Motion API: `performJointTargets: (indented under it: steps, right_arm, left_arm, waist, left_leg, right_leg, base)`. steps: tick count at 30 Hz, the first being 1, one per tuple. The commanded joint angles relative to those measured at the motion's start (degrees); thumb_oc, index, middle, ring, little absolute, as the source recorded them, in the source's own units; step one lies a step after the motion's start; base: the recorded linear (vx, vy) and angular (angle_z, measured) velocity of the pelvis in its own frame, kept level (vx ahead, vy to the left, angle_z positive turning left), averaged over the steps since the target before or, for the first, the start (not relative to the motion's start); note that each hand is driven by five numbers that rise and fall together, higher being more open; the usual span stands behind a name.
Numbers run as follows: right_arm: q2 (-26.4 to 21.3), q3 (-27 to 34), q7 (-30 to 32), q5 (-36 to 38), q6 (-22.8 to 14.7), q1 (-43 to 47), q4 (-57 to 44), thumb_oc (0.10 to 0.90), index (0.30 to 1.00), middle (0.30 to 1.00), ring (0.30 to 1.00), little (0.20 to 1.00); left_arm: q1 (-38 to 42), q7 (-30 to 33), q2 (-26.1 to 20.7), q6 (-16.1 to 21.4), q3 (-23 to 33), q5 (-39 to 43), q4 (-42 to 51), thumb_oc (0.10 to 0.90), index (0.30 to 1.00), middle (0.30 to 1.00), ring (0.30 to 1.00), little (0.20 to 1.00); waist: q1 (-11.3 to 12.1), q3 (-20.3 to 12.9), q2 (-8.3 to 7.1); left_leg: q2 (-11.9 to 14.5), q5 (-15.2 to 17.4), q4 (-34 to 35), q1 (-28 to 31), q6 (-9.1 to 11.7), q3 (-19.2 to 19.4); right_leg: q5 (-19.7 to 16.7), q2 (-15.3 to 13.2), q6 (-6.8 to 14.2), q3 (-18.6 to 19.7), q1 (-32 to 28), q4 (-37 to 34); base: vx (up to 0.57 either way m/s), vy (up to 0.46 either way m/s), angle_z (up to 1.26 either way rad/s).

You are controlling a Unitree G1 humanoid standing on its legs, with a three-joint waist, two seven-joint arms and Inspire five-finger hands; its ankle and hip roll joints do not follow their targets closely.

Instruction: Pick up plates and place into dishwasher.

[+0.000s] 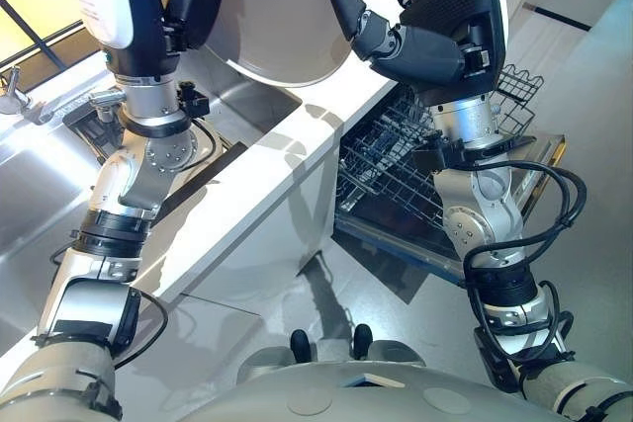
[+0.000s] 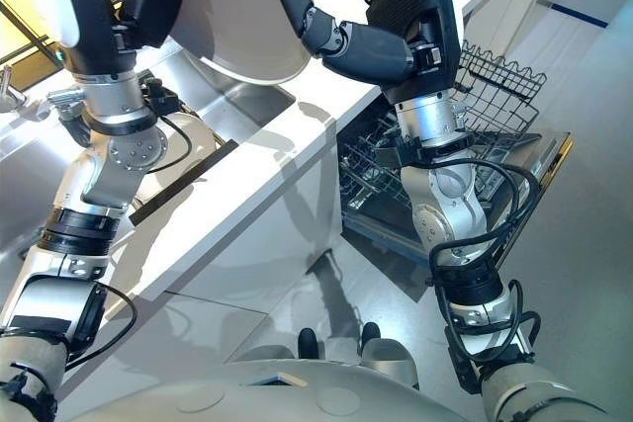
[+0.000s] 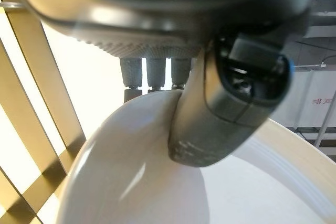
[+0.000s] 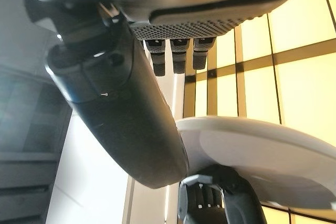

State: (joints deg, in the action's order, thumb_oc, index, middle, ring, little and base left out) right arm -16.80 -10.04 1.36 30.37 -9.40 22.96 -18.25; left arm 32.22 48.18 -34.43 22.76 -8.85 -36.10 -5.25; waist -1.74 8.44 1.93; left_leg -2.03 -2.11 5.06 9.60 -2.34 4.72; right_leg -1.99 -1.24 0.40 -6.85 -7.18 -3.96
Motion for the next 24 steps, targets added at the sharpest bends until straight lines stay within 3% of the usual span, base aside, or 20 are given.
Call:
performJointTargets:
  steps: [1, 8, 10, 11, 12, 13, 14, 16, 24]
  right_arm:
    - [3.43, 0.09, 0.46, 1.74, -1.23, 0.83, -1.35, 0.8, 0.9, 0.9, 0.9, 0.9]
    - [3.04, -1.58, -1.89, 8.44, 12.48, -3.68, 5.47, 0.8, 0.9, 0.9, 0.9, 0.9]
    - [2.53, -1.75, -1.83, 8.17, 12.95, -4.57, 7.26, 0.8, 0.9, 0.9, 0.9, 0.9]
    - [2.15, -1.96, -1.72, 8.55, 12.8, -5.03, 8.26, 0.611, 0.738, 0.738, 0.738, 0.711]
    - [2.03, -2.03, -1.5, 8.59, 13.41, -5.3, 8.68, 0.479, 0.625, 0.625, 0.625, 0.579]
    - [1.89, -2.19, -1.37, 8.6, 13.55, -5.48, 9.27, 0.158, 0.349, 0.349, 0.349, 0.258]
    - [1.76, -2.35, -1.48, 8.76, 14.08, -5.56, 10.01, 0.1, 0.3, 0.3, 0.3, 0.2]
    - [1.54, -2.79, -1.66, 8.72, 15.16, -5.87, 11.13, 0.1, 0.3, 0.3, 0.3, 0.2]
    - [0.91, -2.58, -0.52, 9.65, 13.42, -5.5, 12.46, 0.1, 0.3, 0.3, 0.3, 0.2]
  left_arm:
    - [3.29, 3.92, -0.8, 2.78, -0.85, -2.45, 0.06, 0.1, 0.3, 0.3, 0.3, 0.2]
    - [1.83, 7.84, -2.16, 4.64, -1.15, -7.37, 3.04, 0.1, 0.3, 0.3, 0.3, 0.2]
    - [2.02, 7.96, -3.0, 4.25, -1.4, -7.9, 4.21, 0.1, 0.3, 0.3, 0.3, 0.2]
    - [2.32, 8.07, -3.65, 4.19, -1.85, -7.71, 4.53, 0.1, 0.3, 0.3, 0.3, 0.2]
    - [2.57, 8.39, -4.03, 4.28, -2.21, -7.79, 4.51, 0.1, 0.3, 0.3, 0.3, 0.2]
    - [2.64, 8.73, -4.36, 4.03, -2.6, -8.0, 4.65, 0.1, 0.3, 0.3, 0.3, 0.2]
    - [2.76, 9.01, -4.62, 3.74, -3.06, -8.58, 4.72, 0.1, 0.3, 0.3, 0.3, 0.2]
    - [2.96, 9.75, -5.35, 3.3, -3.83, -9.47, 4.82, 0.1, 0.3, 0.3, 0.3, 0.2]
    - [2.99, 9.55, -5.48, 3.25, -5.37, -9.2, 3.37, 0.1, 0.3, 0.3, 0.3, 0.2]
  waist:
    - [-0.35, -7.66, -1.04]
    - [-0.68, -7.8, -1.42]
    - [-0.68, -7.77, -1.5]
    - [-0.69, -7.75, -1.53]
    - [-0.67, -7.72, -1.57]
    - [-0.67, -7.64, -1.6]
    - [-0.68, -7.59, -1.62]
    - [-0.69, -7.45, -1.65]
    - [-0.74, -7.23, -1.55]
  left_leg:
    - [-1.38, 3.8, -0.06, -2.5, -0.51, -2.65]
    - [-1.28, 3.78, -0.06, -2.66, -0.65, -2.48]
    - [-1.26, 3.73, -0.06, -2.72, -0.67, -2.52]
    - [-1.26, 3.7, -0.06, -2.73, -0.68, -2.59]
    - [-1.27, 3.65, -0.06, -2.79, -0.69, -2.65]
    - [-1.3, 3.63, -0.06, -2.77, -0.7, -2.69]
    - [-1.33, 3.6, -0.06, -2.79, -0.7, -2.73]
    - [-1.37, 3.5, -0.06, -2.86, -0.72, -2.8]
    - [-1.48, 3.41, -0.06, -2.89, -0.82, -2.91]
  right_leg:
    - [8.49, 2.06, 1.4, -1.82, 2.36, 10.69]
    - [8.24, 1.88, 1.5, -1.96, 2.69, 11.06]
    - [8.2, 1.78, 1.54, -2.18, 2.76, 11.16]
    - [8.21, 1.73, 1.56, -2.27, 2.74, 11.15]
    - [8.15, 1.68, 1.59, -2.38, 2.73, 11.11]
    - [8.08, 1.65, 1.61, -2.49, 2.71, 11.12]
    - [8.06, 1.62, 1.63, -2.57, 2.7, 11.06]
    - [7.97, 1.58, 1.68, -2.56, 2.72, 10.97]
    - [7.19, 1.35, 2.11, -2.35, 2.77, 10.62]
  base:
    - [0.04, 0.002, -0.02]
    - [0.0, 0.0, 0.0]
    - [0.0, 0.0, 0.0]
    - [0.0, 0.0, 0.0]
    - [0.0, 0.0, 0.0]
    - [0.0, 0.0, 0.0]
    - [0.0, 0.0, 0.0]
    - [0.0, 0.0, 0.0]
    - [0.0, 0.0, 0.0]
